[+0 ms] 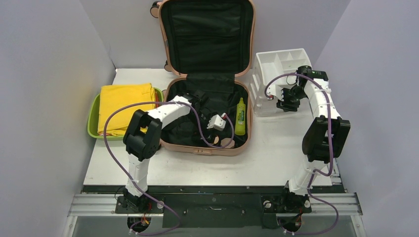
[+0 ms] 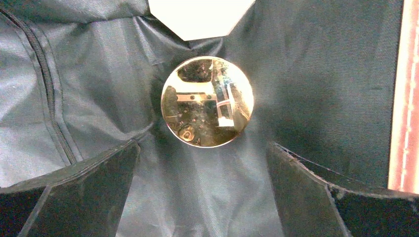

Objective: Open, take out, and arrange the luggage
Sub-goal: Open the drawer in the storage box.

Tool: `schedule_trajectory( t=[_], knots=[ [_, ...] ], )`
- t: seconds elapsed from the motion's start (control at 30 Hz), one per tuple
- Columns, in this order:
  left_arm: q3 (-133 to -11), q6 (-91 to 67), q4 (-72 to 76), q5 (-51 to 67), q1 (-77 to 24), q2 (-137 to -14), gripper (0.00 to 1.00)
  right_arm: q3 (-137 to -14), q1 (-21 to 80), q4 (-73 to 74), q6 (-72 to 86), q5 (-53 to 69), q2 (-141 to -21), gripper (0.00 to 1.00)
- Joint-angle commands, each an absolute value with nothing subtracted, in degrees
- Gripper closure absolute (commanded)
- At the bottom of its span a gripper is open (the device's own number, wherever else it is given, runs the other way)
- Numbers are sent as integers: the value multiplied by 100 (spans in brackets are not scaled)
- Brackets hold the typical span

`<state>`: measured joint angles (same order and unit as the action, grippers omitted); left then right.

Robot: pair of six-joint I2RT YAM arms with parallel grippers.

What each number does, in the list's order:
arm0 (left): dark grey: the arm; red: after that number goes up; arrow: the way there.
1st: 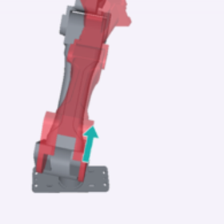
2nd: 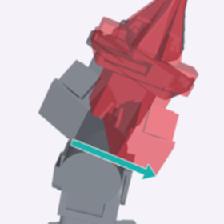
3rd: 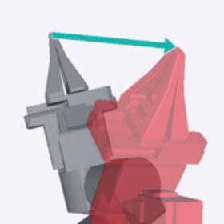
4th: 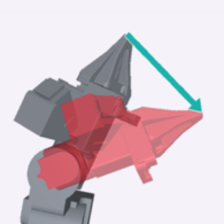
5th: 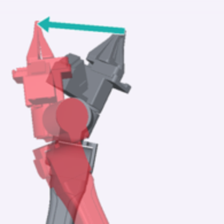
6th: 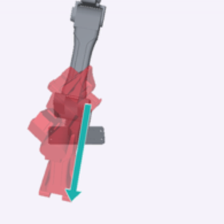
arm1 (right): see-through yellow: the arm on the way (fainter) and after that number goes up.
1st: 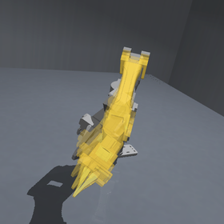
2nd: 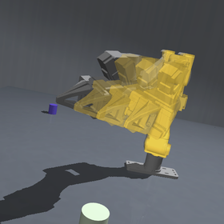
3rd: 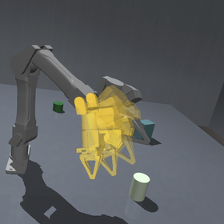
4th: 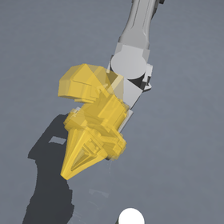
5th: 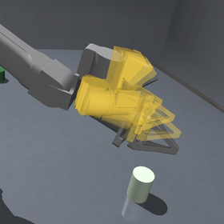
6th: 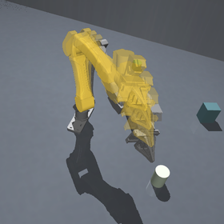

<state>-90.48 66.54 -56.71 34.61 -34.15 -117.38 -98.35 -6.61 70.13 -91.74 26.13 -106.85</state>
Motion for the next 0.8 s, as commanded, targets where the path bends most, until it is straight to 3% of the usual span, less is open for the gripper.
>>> schedule_trajectory(
  t=[0.0,0.33,0.57,0.77],
  knots=[
    [-9351,6880,-5649,3682,-3342,-12008,1,-9839,-600,7055,-9045,2666,-10672,62],
    [-9681,6338,-5340,3899,-3226,-11997,4,-10077,-537,8036,-9429,2697,-10614,77],
    [-9581,6231,-5147,4082,-3257,-11861,4,-9704,-521,8065,-9392,2703,-10270,79],
    [-9477,6289,-5005,4232,-3385,-11746,4,-9601,-514,7800,-9369,2695,-9988,55]
  ],
)
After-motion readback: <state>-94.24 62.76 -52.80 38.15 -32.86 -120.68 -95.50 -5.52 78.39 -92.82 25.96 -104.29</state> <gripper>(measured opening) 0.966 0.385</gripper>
